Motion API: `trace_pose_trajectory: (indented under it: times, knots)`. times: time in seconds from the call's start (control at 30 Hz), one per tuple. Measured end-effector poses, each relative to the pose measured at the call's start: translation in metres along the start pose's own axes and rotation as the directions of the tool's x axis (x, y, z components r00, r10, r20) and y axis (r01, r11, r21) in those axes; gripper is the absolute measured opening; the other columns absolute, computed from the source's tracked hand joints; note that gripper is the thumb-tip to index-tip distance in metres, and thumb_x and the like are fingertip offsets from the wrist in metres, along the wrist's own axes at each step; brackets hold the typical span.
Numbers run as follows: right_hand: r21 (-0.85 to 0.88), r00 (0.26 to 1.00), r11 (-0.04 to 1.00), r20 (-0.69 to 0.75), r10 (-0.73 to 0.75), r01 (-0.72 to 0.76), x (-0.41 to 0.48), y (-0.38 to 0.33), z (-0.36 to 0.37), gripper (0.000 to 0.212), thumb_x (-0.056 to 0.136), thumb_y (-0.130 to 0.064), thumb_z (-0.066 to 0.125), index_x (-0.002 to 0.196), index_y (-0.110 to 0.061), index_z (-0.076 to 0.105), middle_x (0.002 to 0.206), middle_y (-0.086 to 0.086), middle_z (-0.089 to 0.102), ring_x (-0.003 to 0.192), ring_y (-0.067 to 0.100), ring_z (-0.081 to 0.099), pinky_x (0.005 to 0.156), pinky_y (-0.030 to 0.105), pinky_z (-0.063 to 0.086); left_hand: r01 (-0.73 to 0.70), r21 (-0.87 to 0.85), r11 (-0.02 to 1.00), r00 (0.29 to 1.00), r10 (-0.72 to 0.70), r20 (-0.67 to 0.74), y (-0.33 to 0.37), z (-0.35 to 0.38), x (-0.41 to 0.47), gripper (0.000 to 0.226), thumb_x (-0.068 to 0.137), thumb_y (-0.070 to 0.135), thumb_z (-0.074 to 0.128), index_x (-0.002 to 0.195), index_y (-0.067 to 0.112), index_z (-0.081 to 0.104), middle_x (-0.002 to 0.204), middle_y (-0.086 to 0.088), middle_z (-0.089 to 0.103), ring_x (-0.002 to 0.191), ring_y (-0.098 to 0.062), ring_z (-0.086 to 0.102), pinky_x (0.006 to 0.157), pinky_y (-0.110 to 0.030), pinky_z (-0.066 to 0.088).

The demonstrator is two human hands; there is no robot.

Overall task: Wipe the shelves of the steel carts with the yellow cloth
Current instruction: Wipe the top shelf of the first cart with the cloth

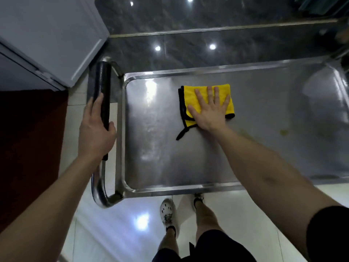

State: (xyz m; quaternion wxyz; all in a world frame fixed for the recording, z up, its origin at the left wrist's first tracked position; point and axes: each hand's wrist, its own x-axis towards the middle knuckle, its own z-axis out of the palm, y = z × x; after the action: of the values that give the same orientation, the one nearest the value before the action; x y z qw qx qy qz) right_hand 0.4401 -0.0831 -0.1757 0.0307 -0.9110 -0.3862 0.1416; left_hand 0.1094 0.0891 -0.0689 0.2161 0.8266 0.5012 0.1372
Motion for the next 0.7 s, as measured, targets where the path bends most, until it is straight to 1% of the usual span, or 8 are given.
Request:
trace_pose_trajectory:
  times: [0.2,0.3,0.4,0.5,0.53,0.57,0.63,0.7]
  knots:
    - [0.005,0.988,0.989,-0.050,-0.147,0.148,0.080,-0.094,0.009,0.082,0.100,-0.081,0.022,0.171,-0.041,0.012,0.180,0.015,-0.005,0.165,0.041,-0.011,0.120,0.081,-0.002,0.007,-0.003,1.000,1.000,-0.007,-0.013,0.004,-0.004,-0.002,0.093,0.098,0.010,0.068,0.170,0.046,0.022,0.177,0.005,0.025,0.154,-0.025,0.043,0.120,-0.038,0.040]
    - [-0.011,0.967,0.969,-0.058,-0.248,0.247,0.077,-0.145,0.023,0.084,0.099,-0.081,0.019,0.171,-0.038,0.017,0.179,0.018,-0.002,0.164,0.043,-0.008,0.118,0.082,0.000,-0.006,-0.018,1.000,1.000,0.006,-0.017,0.006,-0.004,-0.003,0.090,0.097,0.007,0.067,0.170,0.040,0.026,0.175,0.001,0.029,0.156,-0.024,0.041,0.124,-0.039,0.040]
    - [-0.017,0.940,0.941,-0.048,-0.339,0.339,0.051,-0.186,0.040,0.083,0.100,-0.079,0.018,0.171,-0.036,0.020,0.179,0.019,0.002,0.164,0.043,-0.006,0.118,0.081,0.000,-0.013,-0.010,1.000,1.000,0.013,-0.019,0.006,-0.005,-0.003,0.087,0.096,0.007,0.067,0.170,0.035,0.029,0.174,-0.001,0.030,0.156,-0.024,0.041,0.126,-0.035,0.037]
    - [-0.019,0.920,0.922,-0.072,-0.386,0.386,0.001,-0.203,0.056,0.080,0.103,-0.075,0.022,0.171,-0.033,0.020,0.178,0.021,0.004,0.164,0.044,-0.005,0.118,0.081,0.001,-0.002,0.002,1.000,1.000,0.002,-0.008,0.006,-0.006,-0.001,0.086,0.097,0.011,0.068,0.170,0.033,0.029,0.174,-0.004,0.030,0.155,-0.023,0.040,0.119,-0.012,0.024]
    - [-0.013,0.911,0.915,-0.088,-0.403,0.403,-0.020,-0.204,0.062,0.079,0.104,-0.073,0.025,0.171,-0.032,0.020,0.178,0.021,0.004,0.164,0.045,-0.005,0.119,0.081,0.002,-0.004,0.001,1.000,1.000,0.004,-0.006,0.006,-0.006,-0.001,0.085,0.098,0.012,0.069,0.170,0.033,0.029,0.174,-0.005,0.031,0.154,-0.023,0.041,0.116,-0.008,0.021]
    - [0.004,0.902,0.907,-0.103,-0.419,0.422,-0.043,-0.202,0.068,0.078,0.105,-0.071,0.027,0.171,-0.031,0.020,0.178,0.022,0.004,0.164,0.044,-0.006,0.119,0.081,0.002,-0.004,-0.004,1.000,1.000,0.004,-0.008,0.007,-0.007,-0.001,0.085,0.098,0.013,0.069,0.170,0.033,0.029,0.174,-0.006,0.032,0.153,-0.024,0.043,0.117,-0.010,0.024]
    - [0.043,0.883,0.887,-0.127,-0.452,0.460,-0.094,-0.197,0.081,0.074,0.107,-0.068,0.031,0.171,-0.030,0.024,0.178,0.022,0.005,0.165,0.044,-0.005,0.120,0.082,0.003,0.004,-0.017,1.000,1.000,-0.005,-0.014,0.009,-0.006,-0.001,0.085,0.097,0.014,0.069,0.170,0.034,0.031,0.173,-0.007,0.034,0.151,-0.027,0.046,0.120,-0.025,0.037]
    - [0.075,0.846,0.845,-0.117,-0.521,0.530,-0.150,-0.188,0.095,0.072,0.107,-0.066,0.036,0.169,-0.030,0.030,0.178,0.021,0.007,0.165,0.043,-0.003,0.120,0.082,0.005,0.007,-0.024,1.000,1.000,-0.007,-0.017,0.011,-0.007,-0.003,0.085,0.096,0.014,0.068,0.169,0.036,0.031,0.172,-0.007,0.035,0.150,-0.028,0.048,0.120,-0.034,0.040]
